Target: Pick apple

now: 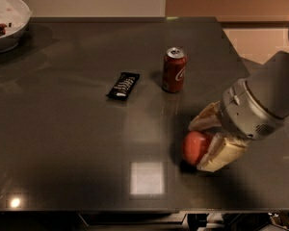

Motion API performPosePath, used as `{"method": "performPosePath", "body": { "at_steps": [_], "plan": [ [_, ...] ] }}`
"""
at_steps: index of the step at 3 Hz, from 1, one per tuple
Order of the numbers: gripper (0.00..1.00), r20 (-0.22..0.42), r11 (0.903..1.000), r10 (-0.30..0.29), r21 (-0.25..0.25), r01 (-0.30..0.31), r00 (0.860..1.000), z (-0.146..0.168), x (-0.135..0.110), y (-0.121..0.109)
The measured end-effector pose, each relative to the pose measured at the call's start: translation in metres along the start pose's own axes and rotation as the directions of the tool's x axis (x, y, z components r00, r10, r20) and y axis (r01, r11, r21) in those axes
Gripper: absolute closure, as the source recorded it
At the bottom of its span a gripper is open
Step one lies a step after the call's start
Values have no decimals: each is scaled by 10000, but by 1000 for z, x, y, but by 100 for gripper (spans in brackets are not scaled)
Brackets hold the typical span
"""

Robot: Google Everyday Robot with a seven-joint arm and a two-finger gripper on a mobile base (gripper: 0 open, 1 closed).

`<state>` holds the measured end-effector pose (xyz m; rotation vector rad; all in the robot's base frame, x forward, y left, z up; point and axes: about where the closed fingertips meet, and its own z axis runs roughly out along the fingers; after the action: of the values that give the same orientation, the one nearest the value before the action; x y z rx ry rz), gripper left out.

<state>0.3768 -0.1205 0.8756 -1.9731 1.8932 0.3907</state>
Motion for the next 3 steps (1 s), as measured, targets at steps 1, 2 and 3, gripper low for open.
{"method": "performPosePath", "body": {
  "at_steps": [1,2,3],
  "plan": [
    [100,-88,9999,115,80,-114,9999,-21,-4,-11],
    [100,56,9995,191,245,-192,9998,-52,-13,-25],
    [100,553,9983,37,570,-69,9985,-94,-32,-44]
  ]
}}
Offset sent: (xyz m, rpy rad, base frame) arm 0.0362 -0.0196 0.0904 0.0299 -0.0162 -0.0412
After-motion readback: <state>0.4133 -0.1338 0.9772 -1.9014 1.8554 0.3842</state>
